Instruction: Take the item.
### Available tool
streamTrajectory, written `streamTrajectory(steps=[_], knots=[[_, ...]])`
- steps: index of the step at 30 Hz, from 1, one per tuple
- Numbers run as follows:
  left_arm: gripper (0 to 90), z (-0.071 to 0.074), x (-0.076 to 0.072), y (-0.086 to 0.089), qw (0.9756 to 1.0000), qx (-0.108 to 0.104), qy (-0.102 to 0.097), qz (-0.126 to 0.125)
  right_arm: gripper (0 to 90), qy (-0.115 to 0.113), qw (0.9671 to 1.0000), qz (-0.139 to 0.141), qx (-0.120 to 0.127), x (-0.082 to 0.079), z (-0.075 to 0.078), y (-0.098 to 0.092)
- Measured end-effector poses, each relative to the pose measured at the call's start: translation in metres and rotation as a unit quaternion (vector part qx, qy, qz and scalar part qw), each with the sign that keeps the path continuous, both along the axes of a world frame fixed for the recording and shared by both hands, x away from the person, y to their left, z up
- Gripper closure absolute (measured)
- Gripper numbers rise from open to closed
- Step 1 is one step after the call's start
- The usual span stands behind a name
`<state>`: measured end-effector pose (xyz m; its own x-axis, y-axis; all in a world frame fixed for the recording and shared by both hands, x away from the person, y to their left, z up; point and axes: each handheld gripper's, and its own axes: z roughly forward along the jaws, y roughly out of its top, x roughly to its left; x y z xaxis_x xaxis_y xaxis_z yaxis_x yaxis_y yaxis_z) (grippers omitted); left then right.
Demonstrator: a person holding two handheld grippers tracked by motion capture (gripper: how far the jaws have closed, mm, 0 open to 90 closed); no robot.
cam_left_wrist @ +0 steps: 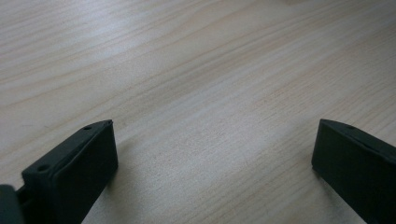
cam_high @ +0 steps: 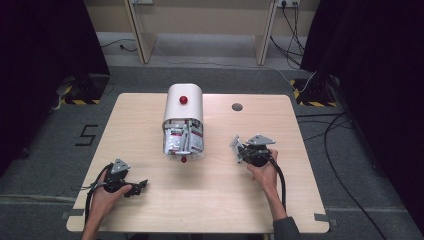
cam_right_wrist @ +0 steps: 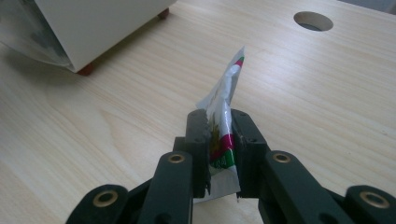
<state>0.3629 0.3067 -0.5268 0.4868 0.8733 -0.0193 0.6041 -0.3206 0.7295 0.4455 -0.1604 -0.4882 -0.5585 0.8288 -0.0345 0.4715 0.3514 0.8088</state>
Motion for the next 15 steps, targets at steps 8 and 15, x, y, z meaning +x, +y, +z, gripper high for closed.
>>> streamTrajectory(steps=[8,15], knots=[[0.0,0.0,-0.0001,0.0,1.0,0.0,0.0,0.0,74.0,-0.001,0.9998,-0.011,-0.018,0.0009,-0.0011,-0.002],[0.0,0.0,-0.0001,0.0,1.0,0.0,0.0,0.0,68.4,0.004,0.9995,-0.018,-0.024,0.003,-0.0038,-0.0041]])
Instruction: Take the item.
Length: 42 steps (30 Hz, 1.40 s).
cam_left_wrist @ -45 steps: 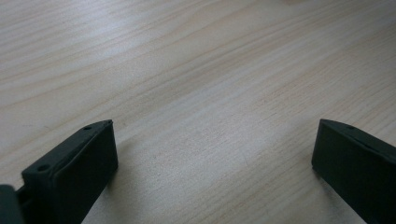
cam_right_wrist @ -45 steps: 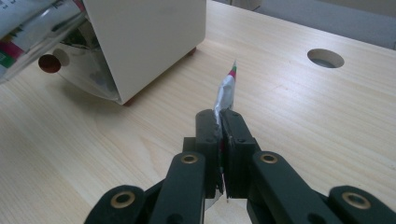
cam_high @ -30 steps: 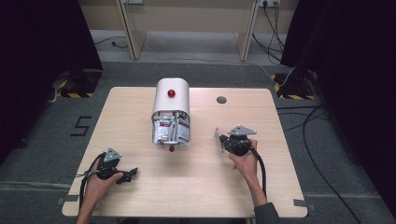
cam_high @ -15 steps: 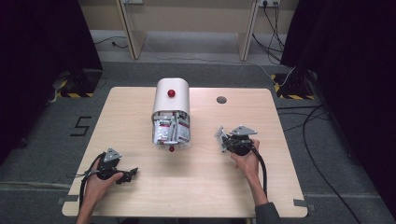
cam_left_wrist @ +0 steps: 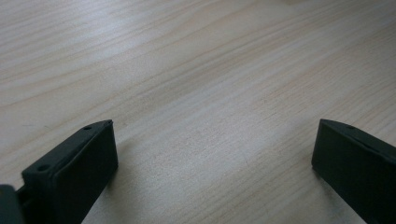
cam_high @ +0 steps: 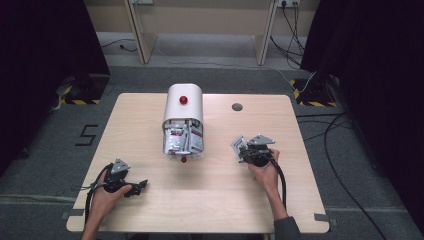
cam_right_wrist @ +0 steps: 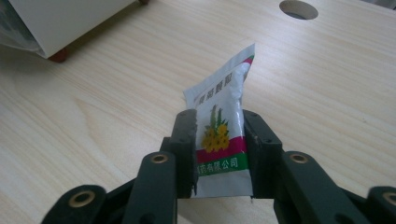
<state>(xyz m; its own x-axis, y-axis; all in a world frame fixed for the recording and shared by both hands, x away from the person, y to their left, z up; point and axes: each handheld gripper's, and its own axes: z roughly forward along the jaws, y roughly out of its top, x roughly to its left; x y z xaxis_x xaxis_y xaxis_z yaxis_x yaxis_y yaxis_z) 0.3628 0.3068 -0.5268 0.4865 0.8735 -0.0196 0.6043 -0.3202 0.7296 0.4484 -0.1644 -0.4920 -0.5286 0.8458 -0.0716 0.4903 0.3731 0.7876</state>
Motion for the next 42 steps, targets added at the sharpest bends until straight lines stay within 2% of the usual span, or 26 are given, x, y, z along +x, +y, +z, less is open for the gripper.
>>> streamTrajectory(steps=[5,14,21,25,33,42], knots=[[0.0,0.0,0.0,0.0,1.0,0.0,0.0,0.0,65.1,0.003,1.0,-0.004,-0.004,0.001,-0.002,0.0],[0.0,0.0,0.0,0.0,1.0,0.0,0.0,0.0,53.1,0.01,0.9993,-0.028,-0.024,0.004,-0.006,-0.003],[0.0,0.0,0.0,0.0,1.0,0.0,0.0,0.0,47.6,0.012,0.9989,-0.037,-0.027,0.005,-0.006,-0.005],[0.0,0.0,0.0,0.0,1.0,0.0,0.0,0.0,44.9,0.006,0.9989,-0.042,-0.022,0.003,-0.003,-0.007],[0.0,0.0,0.0,0.0,1.0,0.0,0.0,0.0,38.6,0.006,0.9992,-0.039,0.004,-0.002,0.005,-0.01],[0.0,0.0,-0.001,0.0,1.0,0.0,0.0,0.0,34.3,0.001,0.9995,-0.03,0.011,-0.013,0.012,-0.01]])
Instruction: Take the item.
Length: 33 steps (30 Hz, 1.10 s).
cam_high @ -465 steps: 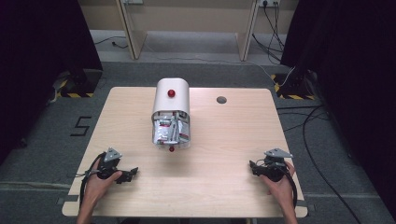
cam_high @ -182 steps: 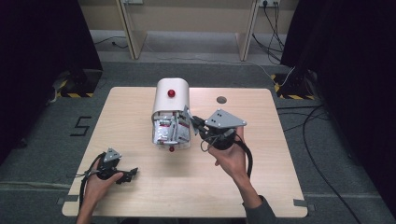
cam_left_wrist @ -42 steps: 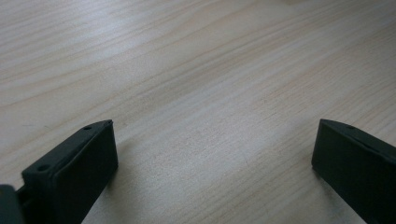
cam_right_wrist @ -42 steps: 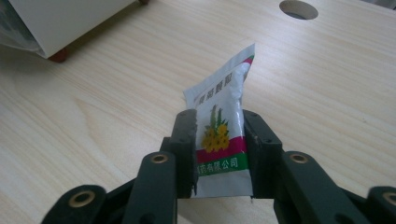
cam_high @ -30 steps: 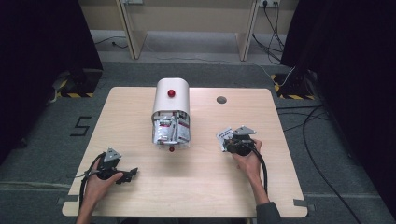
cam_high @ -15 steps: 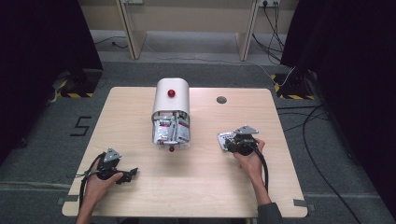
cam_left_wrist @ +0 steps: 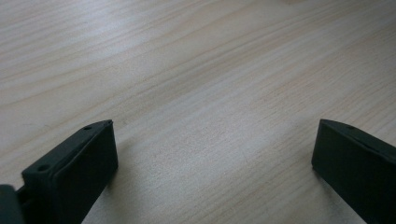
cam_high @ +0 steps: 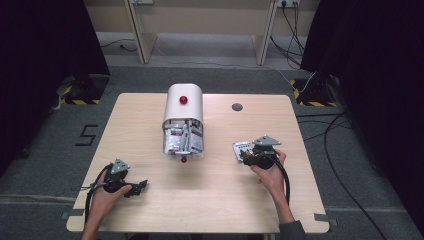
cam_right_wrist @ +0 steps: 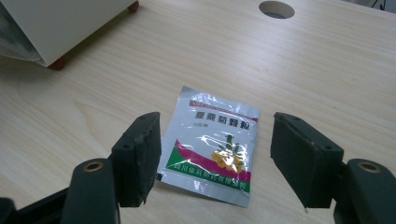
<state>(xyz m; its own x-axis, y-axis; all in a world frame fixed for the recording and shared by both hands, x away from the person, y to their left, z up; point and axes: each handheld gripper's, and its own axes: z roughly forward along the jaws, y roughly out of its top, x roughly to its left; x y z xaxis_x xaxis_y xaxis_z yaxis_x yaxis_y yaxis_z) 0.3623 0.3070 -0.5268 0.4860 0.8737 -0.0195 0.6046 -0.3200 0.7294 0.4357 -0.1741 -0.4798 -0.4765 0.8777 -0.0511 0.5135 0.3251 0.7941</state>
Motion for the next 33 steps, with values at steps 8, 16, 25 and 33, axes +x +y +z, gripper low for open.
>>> streamTrajectory(steps=[8,16,25,33], knots=[[0.0,0.0,0.0,0.0,1.0,0.0,0.0,0.0,31.6,0.0,1.0,-0.001,0.005,-0.012,0.003,-0.006],[0.0,0.0,-0.001,0.0,1.0,-0.001,0.0,0.0,30.9,0.001,1.0,-0.004,0.006,-0.023,0.004,-0.014],[0.0,0.0,-0.001,0.0,1.0,-0.001,0.0,0.0,30.1,-0.001,0.9999,-0.001,0.014,-0.034,0.004,-0.021],[0.0,0.0,-0.001,0.0,1.0,-0.001,0.0,0.0,28.9,0.001,0.9999,-0.001,0.011,-0.042,0.002,-0.024]])
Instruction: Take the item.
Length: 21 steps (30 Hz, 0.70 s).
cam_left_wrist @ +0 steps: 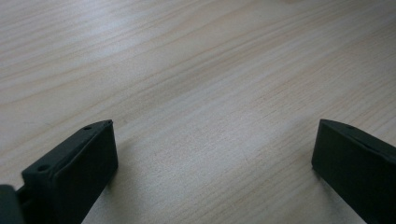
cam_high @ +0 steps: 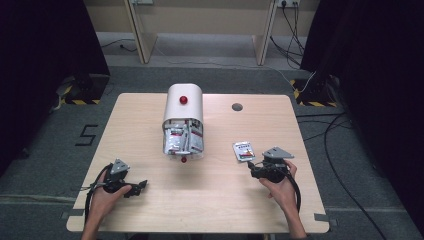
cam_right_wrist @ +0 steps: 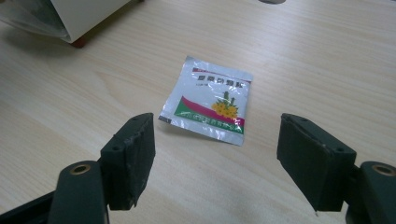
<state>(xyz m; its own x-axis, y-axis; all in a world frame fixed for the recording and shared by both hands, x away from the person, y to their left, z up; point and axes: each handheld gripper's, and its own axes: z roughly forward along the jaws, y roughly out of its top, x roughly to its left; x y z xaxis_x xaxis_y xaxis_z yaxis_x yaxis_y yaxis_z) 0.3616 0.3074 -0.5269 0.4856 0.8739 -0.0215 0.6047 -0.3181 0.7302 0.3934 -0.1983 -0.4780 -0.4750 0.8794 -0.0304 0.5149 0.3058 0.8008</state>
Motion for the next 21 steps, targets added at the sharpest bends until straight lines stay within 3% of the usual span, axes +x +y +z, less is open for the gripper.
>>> streamTrajectory(steps=[12,21], knots=[[0.0,0.0,0.0,0.0,1.0,0.0,0.0,0.0,29.0,0.0,1.0,-0.003,0.004,-0.014,-0.001,-0.009],[0.0,0.0,-0.001,0.0,1.0,0.0,0.0,0.001,29.0,0.015,0.9998,-0.01,0.002,-0.025,-0.015,-0.022]])
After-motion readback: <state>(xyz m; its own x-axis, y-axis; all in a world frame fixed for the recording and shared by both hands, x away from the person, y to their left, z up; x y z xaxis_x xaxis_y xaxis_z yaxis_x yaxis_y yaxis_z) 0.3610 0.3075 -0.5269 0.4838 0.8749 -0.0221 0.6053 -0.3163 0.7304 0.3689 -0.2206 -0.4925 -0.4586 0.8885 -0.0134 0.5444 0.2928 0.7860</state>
